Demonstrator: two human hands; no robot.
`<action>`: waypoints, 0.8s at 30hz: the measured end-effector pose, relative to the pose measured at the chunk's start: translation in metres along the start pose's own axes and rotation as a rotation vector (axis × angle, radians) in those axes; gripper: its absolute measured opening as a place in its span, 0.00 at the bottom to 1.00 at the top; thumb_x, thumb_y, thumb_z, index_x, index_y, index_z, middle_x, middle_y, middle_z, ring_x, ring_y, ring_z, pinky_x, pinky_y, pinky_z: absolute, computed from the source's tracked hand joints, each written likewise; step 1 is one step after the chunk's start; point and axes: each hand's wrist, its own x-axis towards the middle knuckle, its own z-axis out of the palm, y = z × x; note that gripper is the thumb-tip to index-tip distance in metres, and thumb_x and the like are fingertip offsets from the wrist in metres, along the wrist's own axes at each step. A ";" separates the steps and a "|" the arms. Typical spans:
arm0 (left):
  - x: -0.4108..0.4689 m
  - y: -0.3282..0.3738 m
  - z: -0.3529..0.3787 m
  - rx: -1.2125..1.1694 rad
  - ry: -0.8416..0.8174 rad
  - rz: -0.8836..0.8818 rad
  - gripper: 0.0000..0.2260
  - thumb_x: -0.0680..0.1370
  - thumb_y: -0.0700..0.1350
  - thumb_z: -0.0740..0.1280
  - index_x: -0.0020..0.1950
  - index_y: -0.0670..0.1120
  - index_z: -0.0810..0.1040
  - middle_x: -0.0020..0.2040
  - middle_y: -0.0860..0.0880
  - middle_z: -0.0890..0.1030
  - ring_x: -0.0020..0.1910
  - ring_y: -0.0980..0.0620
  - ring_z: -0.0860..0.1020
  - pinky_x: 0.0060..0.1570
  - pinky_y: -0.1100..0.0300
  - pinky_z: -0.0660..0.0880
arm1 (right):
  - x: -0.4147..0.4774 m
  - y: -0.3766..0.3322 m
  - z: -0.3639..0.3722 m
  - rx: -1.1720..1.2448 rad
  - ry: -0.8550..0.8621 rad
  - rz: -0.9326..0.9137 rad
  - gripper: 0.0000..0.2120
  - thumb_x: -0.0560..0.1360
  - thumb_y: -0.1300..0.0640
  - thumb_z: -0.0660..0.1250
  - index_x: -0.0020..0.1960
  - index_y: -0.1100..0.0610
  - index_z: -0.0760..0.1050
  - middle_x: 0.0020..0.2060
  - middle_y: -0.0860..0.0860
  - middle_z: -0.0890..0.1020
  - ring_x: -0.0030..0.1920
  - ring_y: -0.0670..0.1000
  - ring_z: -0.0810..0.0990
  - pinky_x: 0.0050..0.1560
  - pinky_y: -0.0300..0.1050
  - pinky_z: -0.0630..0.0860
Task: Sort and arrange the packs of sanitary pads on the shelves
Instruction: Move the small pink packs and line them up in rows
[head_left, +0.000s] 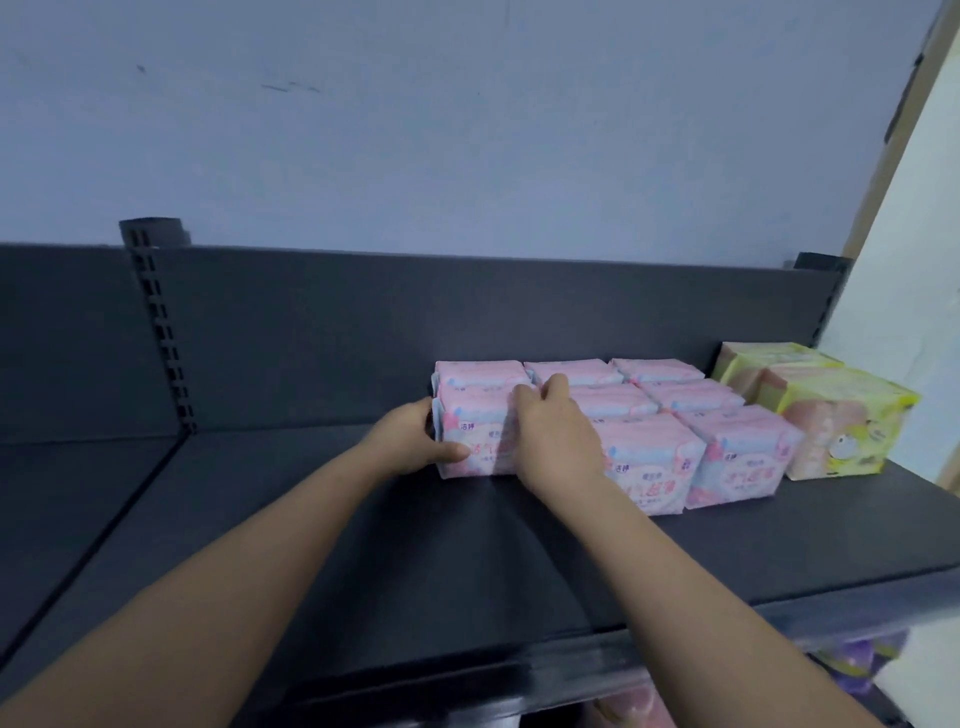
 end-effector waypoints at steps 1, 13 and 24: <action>-0.006 0.002 -0.002 0.078 0.022 -0.011 0.25 0.69 0.49 0.77 0.64 0.49 0.75 0.59 0.53 0.80 0.57 0.51 0.78 0.59 0.55 0.74 | -0.003 -0.002 -0.003 -0.013 0.011 -0.020 0.16 0.74 0.64 0.61 0.61 0.59 0.66 0.62 0.58 0.64 0.51 0.59 0.70 0.40 0.49 0.66; -0.175 -0.026 -0.094 0.632 0.275 -0.375 0.27 0.75 0.55 0.70 0.69 0.44 0.70 0.67 0.45 0.74 0.64 0.44 0.73 0.58 0.53 0.73 | -0.041 -0.105 0.003 0.088 -0.033 -0.613 0.21 0.78 0.49 0.64 0.67 0.55 0.68 0.61 0.55 0.73 0.62 0.57 0.70 0.58 0.51 0.69; -0.398 -0.076 -0.157 0.879 0.477 -0.789 0.22 0.75 0.52 0.68 0.66 0.43 0.72 0.63 0.43 0.74 0.63 0.42 0.73 0.60 0.49 0.73 | -0.136 -0.259 -0.007 0.132 -0.166 -1.000 0.22 0.79 0.46 0.62 0.70 0.54 0.67 0.63 0.54 0.73 0.65 0.56 0.69 0.54 0.49 0.71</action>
